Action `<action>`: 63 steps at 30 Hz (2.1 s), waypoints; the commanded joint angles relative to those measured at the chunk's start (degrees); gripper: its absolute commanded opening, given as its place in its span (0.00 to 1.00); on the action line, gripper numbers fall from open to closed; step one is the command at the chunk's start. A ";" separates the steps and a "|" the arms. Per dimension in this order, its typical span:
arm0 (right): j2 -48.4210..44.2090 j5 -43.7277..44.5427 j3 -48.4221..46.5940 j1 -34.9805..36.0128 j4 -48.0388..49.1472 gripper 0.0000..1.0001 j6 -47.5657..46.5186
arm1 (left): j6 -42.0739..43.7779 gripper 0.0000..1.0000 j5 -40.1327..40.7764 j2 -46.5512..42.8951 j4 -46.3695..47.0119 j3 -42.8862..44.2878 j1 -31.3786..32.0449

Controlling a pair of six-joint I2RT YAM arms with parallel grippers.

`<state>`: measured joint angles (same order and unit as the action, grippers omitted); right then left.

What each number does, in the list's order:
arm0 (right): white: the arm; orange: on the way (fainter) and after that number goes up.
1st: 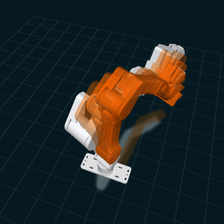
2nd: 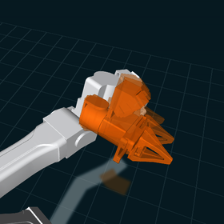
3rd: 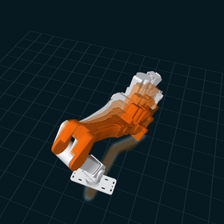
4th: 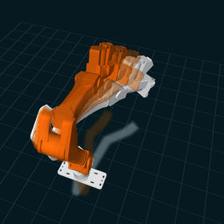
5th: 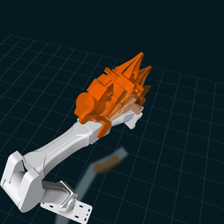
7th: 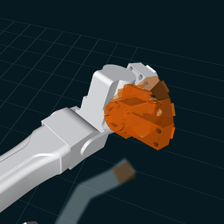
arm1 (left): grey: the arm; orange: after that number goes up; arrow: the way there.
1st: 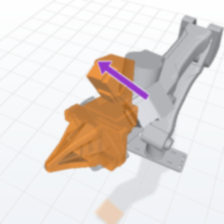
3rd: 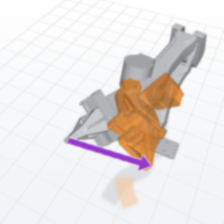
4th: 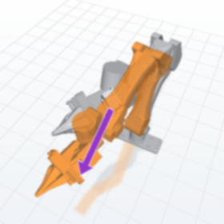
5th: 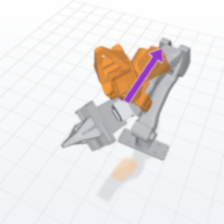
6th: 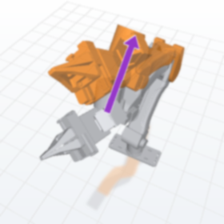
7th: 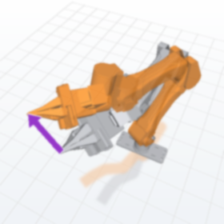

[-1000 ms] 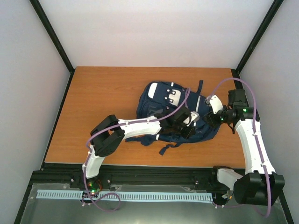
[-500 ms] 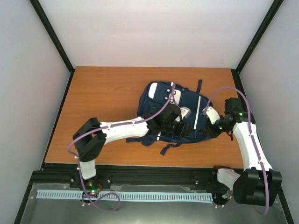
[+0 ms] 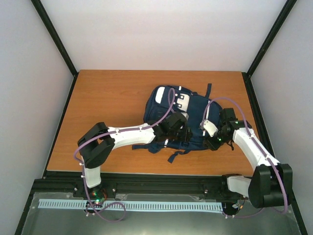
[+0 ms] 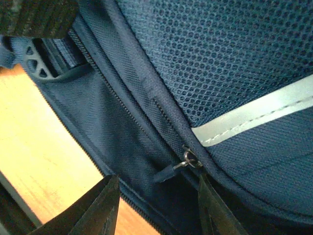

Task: Pack the student bag
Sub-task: Zip the student bag at the center of the board.

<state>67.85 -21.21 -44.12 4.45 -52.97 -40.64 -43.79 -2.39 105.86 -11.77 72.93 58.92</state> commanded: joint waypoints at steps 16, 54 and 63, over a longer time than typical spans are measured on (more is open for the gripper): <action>5.92 10.75 1.95 3.29 13.11 0.26 8.84 | -10.88 0.52 5.51 7.24 0.22 6.67 -1.08; -2.12 22.49 -0.45 3.07 1.10 0.03 0.03 | -10.33 0.49 9.71 1.24 0.95 -7.09 -2.96; -0.52 25.29 -3.68 2.23 -0.63 0.03 -4.68 | -10.83 0.50 8.79 -1.69 3.53 -18.18 -10.30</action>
<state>66.85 -2.13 -44.60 7.70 -50.59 -42.26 -54.22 0.54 104.95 0.16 60.77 54.68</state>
